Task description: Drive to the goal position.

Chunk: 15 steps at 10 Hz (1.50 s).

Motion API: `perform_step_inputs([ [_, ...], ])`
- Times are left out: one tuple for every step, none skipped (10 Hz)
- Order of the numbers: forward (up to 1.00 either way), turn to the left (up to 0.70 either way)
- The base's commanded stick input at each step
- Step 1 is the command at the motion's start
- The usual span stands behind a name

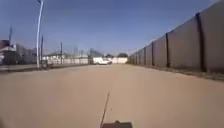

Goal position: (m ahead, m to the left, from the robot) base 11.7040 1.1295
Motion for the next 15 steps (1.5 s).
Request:
perform_step_inputs([
  [1.0, 0.0],
  [1.0, 0.0],
  [1.0, 0.0],
  [1.0, 0.0],
  [1.0, 0.0],
  [1.0, 0.0],
  [1.0, 0.0],
  [1.0, 0.0],
  [1.0, 0.0],
  [1.0, 0.0],
  [1.0, 0.0],
  [1.0, 0.0],
  [1.0, 0.0],
  [1.0, 0.0],
  [1.0, 0.0],
])
